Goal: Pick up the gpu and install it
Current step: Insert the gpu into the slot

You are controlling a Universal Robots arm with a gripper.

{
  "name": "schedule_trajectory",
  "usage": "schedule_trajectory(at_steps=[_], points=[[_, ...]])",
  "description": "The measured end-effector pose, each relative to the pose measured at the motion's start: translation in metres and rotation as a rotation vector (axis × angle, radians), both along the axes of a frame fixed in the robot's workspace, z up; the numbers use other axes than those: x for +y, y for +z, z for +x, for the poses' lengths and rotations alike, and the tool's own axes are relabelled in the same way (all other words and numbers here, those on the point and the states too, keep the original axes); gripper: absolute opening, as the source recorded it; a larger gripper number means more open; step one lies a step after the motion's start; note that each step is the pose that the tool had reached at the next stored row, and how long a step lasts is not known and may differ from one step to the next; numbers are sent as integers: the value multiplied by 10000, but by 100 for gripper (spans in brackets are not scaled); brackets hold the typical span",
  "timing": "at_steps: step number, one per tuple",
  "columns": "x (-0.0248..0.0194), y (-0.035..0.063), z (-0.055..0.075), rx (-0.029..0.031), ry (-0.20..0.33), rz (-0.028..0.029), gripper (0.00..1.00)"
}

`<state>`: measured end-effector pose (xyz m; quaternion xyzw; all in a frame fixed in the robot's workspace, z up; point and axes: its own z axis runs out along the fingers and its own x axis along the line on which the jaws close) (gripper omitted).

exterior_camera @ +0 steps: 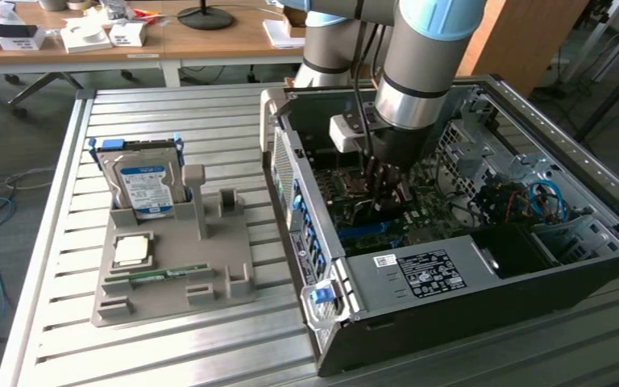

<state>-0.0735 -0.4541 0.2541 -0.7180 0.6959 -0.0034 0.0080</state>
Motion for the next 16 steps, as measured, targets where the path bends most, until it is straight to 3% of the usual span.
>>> schedule_trajectory(at_steps=[16], points=[[0,-21,0,0,0,0,26]])
